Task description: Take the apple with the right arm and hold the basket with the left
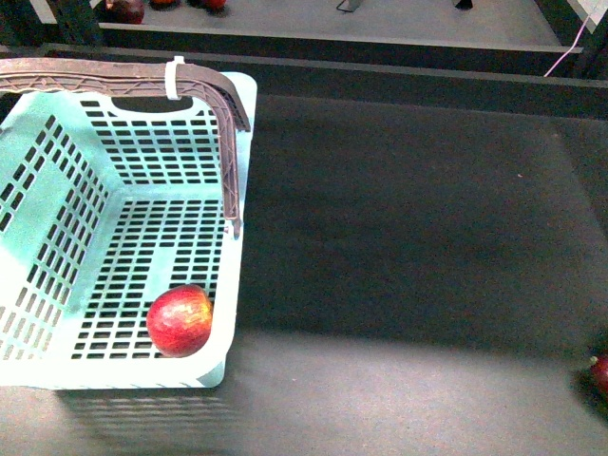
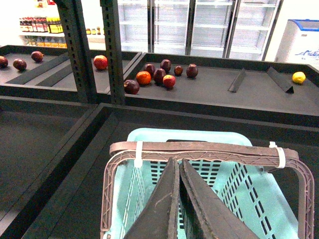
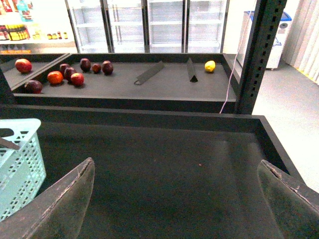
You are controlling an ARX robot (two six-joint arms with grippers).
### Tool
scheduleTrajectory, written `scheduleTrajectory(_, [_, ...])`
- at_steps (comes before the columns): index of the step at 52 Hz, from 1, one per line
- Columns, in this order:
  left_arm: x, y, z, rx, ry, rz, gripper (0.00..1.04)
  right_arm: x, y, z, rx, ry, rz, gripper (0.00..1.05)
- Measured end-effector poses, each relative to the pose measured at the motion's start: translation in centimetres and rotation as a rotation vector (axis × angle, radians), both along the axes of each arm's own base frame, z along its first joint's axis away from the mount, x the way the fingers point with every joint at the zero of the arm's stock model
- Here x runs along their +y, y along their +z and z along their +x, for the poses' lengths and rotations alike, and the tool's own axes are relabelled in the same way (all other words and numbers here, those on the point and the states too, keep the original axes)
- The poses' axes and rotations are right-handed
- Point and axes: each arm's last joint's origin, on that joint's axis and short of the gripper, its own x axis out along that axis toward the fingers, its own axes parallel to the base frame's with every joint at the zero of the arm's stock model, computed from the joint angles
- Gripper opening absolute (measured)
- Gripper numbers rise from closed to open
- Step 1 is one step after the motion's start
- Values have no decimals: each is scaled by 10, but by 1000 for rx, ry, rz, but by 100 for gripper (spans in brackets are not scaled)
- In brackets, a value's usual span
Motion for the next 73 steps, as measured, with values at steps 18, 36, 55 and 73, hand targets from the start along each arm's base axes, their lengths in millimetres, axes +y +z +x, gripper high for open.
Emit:
scheduleTrajectory(18, [0, -9, -19, -13, 0, 1, 3, 0, 0, 0, 0, 0, 0, 96])
scheduleTrajectory(36, [0, -6, -34, -24, 1, 1, 3, 0, 0, 0, 0, 0, 0, 96])
scheduleTrajectory(55, [0, -6, -43, -25, 1, 1, 3, 0, 0, 0, 0, 0, 0, 96])
scheduleTrajectory(73, [0, -9, -55, -20, 1, 1, 3, 0, 0, 0, 0, 0, 0, 96])
